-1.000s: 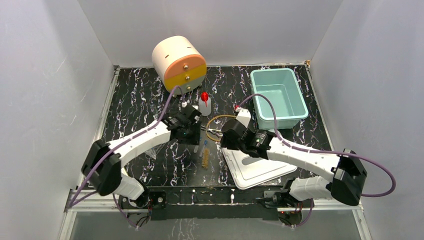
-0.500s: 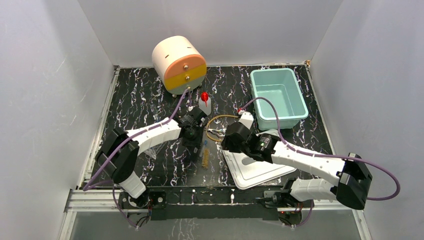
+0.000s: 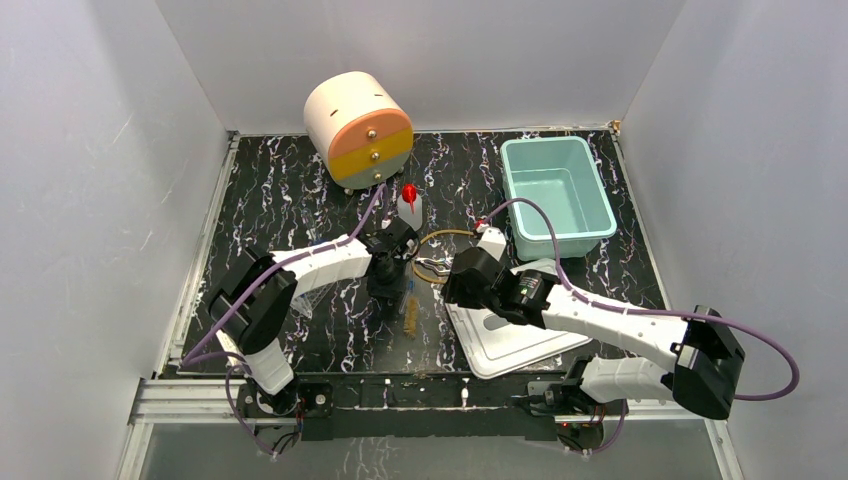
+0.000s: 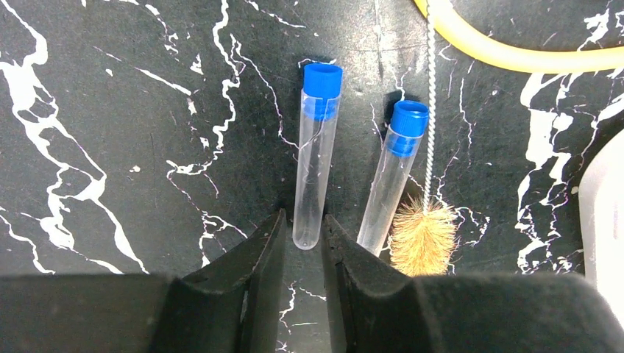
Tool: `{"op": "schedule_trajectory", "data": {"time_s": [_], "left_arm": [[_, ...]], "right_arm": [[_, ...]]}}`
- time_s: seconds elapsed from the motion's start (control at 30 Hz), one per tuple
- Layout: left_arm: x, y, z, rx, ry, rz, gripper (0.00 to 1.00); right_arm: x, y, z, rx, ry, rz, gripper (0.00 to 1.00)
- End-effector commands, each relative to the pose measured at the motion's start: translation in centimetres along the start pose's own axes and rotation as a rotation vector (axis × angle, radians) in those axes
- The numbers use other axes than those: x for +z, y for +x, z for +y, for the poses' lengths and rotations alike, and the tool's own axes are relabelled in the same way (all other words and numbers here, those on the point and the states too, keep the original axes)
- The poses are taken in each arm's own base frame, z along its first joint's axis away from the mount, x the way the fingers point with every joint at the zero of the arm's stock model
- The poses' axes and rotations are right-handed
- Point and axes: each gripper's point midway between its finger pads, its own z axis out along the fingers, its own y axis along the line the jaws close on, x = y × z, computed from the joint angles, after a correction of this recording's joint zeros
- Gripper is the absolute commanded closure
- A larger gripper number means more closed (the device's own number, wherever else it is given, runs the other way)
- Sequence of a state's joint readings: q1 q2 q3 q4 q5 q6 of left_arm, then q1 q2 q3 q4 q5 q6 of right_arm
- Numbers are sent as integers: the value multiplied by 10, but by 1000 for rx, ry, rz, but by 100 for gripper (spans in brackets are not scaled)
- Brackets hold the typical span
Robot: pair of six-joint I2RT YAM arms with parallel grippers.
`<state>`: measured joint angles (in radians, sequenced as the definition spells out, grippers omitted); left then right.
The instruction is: Organize the chemistry lab equipment
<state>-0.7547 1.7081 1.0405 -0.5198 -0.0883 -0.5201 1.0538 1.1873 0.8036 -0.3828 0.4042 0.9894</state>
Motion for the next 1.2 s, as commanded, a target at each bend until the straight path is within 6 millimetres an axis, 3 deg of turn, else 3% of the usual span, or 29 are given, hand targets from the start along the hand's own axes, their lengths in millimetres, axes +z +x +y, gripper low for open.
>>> {"op": "schedule_trajectory", "data": {"time_s": [0.0, 0.17, 0.3, 0.43, 0.7, 0.9, 1.0, 1.17], "left_arm": [[3, 7, 7, 27, -19, 20, 80], [3, 6, 10, 30, -36, 9, 97], [-11, -4, 7, 43, -14, -34, 98], [-41, -18, -2, 60, 57, -116, 96], [-116, -34, -25, 127, 281, -317, 96], [-153, -39, -35, 176, 380, -411, 96], [-163, -39, -37, 197, 408, -436, 96], [-166, -35, -38, 211, 429, -440, 96]], "right_arm": [[-5, -12, 10, 41, -45, -40, 52], [-7, -12, 13, 46, -60, -39, 51], [-10, -16, 17, 54, -90, -34, 48], [-13, -25, 24, 111, -176, 8, 46], [-40, -62, 75, 150, -376, 18, 43], [-52, -95, 109, 152, -438, -17, 37], [-47, -102, 119, 144, -448, -15, 37], [-22, -93, 113, 143, -356, 46, 39]]}}
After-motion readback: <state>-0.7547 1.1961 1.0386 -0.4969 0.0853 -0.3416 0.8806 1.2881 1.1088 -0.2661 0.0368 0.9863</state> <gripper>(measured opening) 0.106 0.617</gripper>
